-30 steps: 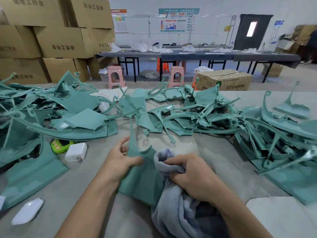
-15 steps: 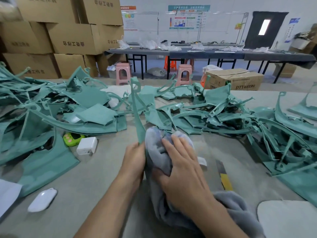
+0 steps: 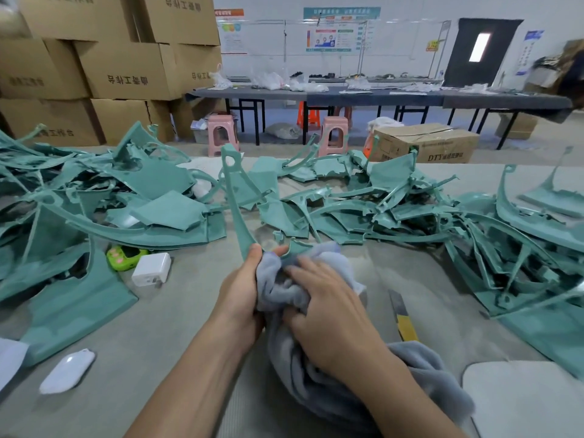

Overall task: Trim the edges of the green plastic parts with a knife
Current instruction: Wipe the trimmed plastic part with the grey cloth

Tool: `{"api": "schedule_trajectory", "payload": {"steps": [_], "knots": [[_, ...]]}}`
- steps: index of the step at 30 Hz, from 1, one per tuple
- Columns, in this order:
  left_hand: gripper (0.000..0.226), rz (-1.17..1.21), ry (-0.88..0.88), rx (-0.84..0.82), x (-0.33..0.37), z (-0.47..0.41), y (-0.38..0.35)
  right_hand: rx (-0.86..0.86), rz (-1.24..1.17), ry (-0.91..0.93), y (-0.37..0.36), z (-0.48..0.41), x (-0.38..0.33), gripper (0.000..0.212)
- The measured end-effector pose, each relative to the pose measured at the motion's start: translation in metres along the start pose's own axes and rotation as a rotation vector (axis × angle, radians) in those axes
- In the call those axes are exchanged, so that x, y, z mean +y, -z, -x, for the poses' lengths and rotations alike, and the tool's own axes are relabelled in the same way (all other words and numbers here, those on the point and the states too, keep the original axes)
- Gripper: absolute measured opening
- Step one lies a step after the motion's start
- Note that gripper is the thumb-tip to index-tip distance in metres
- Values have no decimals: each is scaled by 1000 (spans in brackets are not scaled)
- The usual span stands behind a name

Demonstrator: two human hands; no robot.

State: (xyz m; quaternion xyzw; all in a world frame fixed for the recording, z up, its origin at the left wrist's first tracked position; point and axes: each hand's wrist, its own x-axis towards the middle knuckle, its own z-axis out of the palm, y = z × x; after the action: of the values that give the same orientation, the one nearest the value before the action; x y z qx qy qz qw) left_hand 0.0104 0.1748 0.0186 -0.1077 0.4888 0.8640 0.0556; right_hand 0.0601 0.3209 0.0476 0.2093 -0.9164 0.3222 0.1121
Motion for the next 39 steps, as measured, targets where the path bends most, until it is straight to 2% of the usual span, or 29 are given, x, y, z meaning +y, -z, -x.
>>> {"api": "schedule_trajectory", "payload": {"steps": [2, 3, 5, 9, 11, 13, 14, 16, 18, 19, 21, 22, 23, 24, 26, 28, 30, 33, 36, 39], "knots": [[56, 0, -5, 41, -2, 2, -3, 50, 32, -213, -1, -2, 3, 51], [57, -1, -11, 64, -2, 5, -4, 63, 36, -248, -3, -2, 4, 53], [57, -46, -24, 94, -3, 5, -5, 34, 75, -173, -5, 3, 1, 47], [64, -62, -36, 135, 5, 5, -1, -155, 90, 140, -11, 15, -15, 30], [62, -8, -28, 132, 8, 6, 0, -193, -50, 127, -4, 13, -14, 18], [53, 34, -81, 160, 11, 6, 2, -186, -156, -11, 4, 7, -3, 10], [51, 40, -126, 190, 15, 6, 3, -147, -164, -105, 8, 4, 5, 6], [51, 38, -212, 244, 26, 7, 8, -17, -128, -319, 15, -3, 21, 14], [51, 73, -249, 251, 36, 8, 19, 131, 86, -491, 19, -5, 30, 18], [52, 86, -240, 241, 40, 8, 25, 209, 213, -535, 20, -4, 32, 27], [55, 65, -131, 148, 42, 10, 31, 453, 246, -385, 21, 0, 25, 49], [57, 55, -51, 88, 40, 11, 30, 529, 182, -270, 21, 2, 19, 51], [60, 57, 18, 36, 37, 11, 28, 519, 81, -188, 20, 5, 14, 49], [63, 64, 71, -5, 33, 10, 25, 419, -48, -172, 19, 6, 8, 49], [69, 83, 140, -71, 27, 10, 19, 110, -276, -248, 16, 8, 0, 60], [64, 78, 154, -126, 24, 14, 14, -37, -390, -295, 15, 3, 4, 55], [45, 54, 103, -210, 24, 16, 13, -19, -558, -361, 17, -2, 10, 45], [60, -183, -62, -293, 17, 15, 13, 114, -665, -437, 17, -8, 18, 31], [37, -323, -147, -171, 13, 18, 3, 199, -722, -447, 14, -8, 23, 23], [22, -427, -249, 2, 10, 15, -1, 142, -807, -428, 13, -5, 25, 23]]}}
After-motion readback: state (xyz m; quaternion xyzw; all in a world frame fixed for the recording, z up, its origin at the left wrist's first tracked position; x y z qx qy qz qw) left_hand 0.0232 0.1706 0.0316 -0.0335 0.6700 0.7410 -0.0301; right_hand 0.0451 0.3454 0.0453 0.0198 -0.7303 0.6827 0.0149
